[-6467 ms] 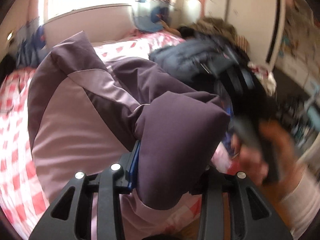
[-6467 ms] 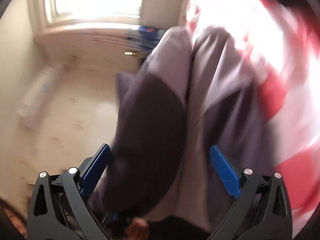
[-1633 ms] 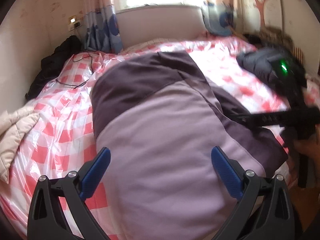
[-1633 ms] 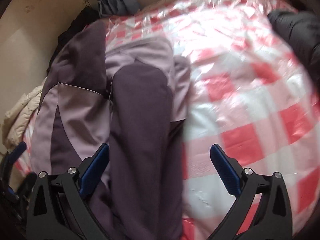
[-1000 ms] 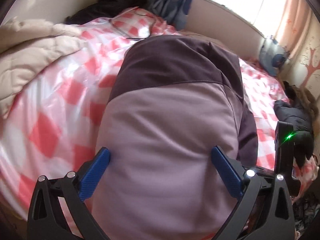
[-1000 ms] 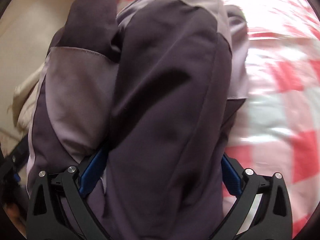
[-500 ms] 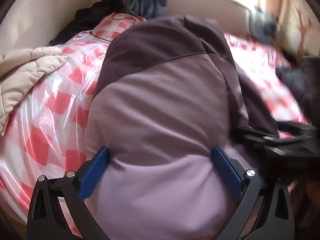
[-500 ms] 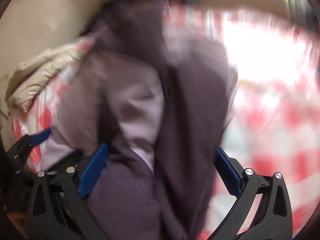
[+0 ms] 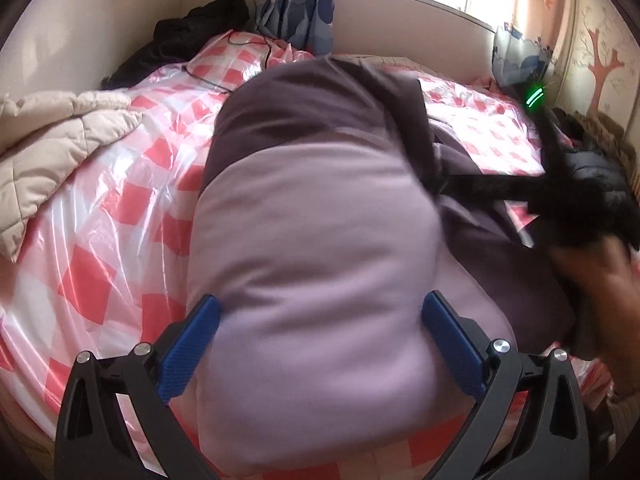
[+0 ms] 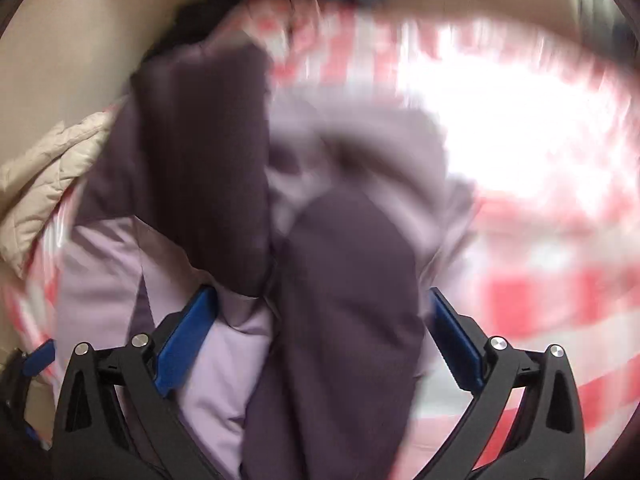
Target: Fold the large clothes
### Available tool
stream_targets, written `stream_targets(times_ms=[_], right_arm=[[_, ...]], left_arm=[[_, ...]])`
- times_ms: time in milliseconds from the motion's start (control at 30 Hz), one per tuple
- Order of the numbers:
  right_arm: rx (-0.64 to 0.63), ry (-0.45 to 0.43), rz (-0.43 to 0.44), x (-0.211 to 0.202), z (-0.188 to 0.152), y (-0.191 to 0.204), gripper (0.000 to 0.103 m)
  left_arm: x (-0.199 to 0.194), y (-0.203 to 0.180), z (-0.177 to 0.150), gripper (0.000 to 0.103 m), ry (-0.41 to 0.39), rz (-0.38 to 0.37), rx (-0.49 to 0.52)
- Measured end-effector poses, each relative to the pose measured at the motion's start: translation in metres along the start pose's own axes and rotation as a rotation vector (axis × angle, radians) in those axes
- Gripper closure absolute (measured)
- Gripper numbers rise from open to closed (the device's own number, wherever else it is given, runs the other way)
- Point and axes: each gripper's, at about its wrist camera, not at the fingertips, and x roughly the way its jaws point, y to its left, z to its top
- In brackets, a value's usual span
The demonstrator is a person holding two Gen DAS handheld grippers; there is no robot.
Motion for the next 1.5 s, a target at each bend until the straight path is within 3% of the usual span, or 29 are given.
stream_targets(times_ms=[33,67,167,300,400,500,600,733,933,1133,1400,1500], right_arm=[[0.049,0.021,0.056,0.001,-0.002,-0.014,0.006],[0.058,0.030,0.059,-0.002,-0.003,-0.017,0.006],[0.020,-0.006,-0.012,-0.043,-0.012,-0.012,0.006],[-0.076,-0.126,-0.038,-0.118,-0.060,0.011,0.006],[-0.116,-0.157,-0.075,-0.142,-0.098,0.028,0.006],[-0.114,-0.068,-0.112,-0.116,-0.126,0.042,0.006],[-0.049,-0.025,-0.085,-0.108,-0.136,0.035,0.006],[-0.065,-0.074,-0.109,-0.129,-0.152,0.044,0.006],[-0.097,-0.145,-0.118,-0.153,-0.175,0.064,0.006],[-0.129,-0.139,-0.144,-0.160,-0.184,0.086,0.006],[-0.180,-0.148,-0.228,-0.165,-0.192,0.100,0.006],[-0.193,-0.163,-0.212,-0.168,-0.194,0.102,0.006]], left_arm=[[0.000,-0.002,0.000,0.006,0.006,0.005,0.007],[0.000,-0.004,-0.001,0.006,0.008,0.009,0.009],[-0.005,-0.002,-0.001,0.006,0.018,0.028,-0.008],[-0.026,-0.002,-0.003,0.006,0.002,0.065,-0.033],[-0.042,-0.007,-0.006,0.006,-0.004,0.083,-0.027],[-0.063,-0.016,-0.011,0.006,-0.031,0.097,-0.010],[-0.086,-0.023,-0.016,0.006,-0.063,0.114,0.016],[-0.111,-0.028,-0.022,0.006,-0.097,0.147,0.051],[-0.127,-0.022,-0.029,0.006,-0.102,0.123,0.026],[-0.125,-0.013,-0.040,0.006,-0.059,0.120,-0.015],[-0.128,-0.024,-0.044,0.006,-0.032,0.126,0.024],[-0.128,-0.027,-0.044,0.006,-0.026,0.147,0.029]])
